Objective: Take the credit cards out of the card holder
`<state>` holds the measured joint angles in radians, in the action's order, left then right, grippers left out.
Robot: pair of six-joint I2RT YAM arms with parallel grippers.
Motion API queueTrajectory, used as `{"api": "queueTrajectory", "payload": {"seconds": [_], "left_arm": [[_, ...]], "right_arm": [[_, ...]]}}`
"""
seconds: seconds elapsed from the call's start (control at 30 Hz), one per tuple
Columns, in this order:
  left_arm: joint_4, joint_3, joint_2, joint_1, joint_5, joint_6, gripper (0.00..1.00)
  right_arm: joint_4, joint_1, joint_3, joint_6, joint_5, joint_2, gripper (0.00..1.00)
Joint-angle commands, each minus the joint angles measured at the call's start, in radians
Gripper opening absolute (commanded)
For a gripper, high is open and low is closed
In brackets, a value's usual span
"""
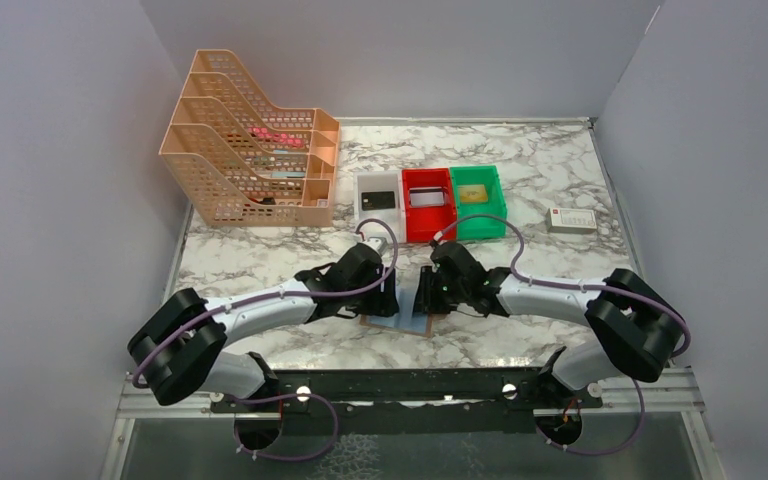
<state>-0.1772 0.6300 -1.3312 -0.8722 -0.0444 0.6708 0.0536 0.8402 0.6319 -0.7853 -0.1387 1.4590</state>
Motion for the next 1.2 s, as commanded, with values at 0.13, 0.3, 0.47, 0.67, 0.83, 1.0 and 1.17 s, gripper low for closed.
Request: {"api": "queueTrajectory", "payload": {"seconds": [0.13, 0.3, 0.47, 0.67, 0.83, 1.0, 1.17], "left_arm": [[0.081, -0.007, -0.058, 0.0, -0.086, -0.011, 0.65], [0.148, -0.003, -0.069, 0.0, -0.157, 0.003, 0.63], [0.244, 0.001, -0.059, -0.001, -0.233, 0.02, 0.63], [0.348, 0.01, -0.156, -0.003, -0.326, 0.057, 0.62], [0.403, 0.015, -0.192, -0.011, -0.35, 0.071, 0.62], [0.435, 0.051, -0.238, -0.024, -0.453, 0.056, 0.61], [0.373, 0.058, -0.194, -0.036, -0.387, 0.033, 0.6]], "right_arm": [[-0.016, -0.002, -0.031, -0.01, 0.001, 0.008, 0.29], [-0.013, -0.003, -0.038, -0.023, 0.014, -0.001, 0.29], [0.008, -0.002, -0.046, -0.045, 0.06, -0.047, 0.29], [0.126, -0.003, -0.063, -0.094, 0.226, -0.213, 0.33], [0.243, -0.003, -0.085, -0.124, 0.363, -0.378, 0.36], [0.18, -0.002, -0.125, -0.119, 0.32, -0.463, 0.37], [0.134, -0.003, -0.096, -0.088, 0.25, -0.432, 0.36]]}}
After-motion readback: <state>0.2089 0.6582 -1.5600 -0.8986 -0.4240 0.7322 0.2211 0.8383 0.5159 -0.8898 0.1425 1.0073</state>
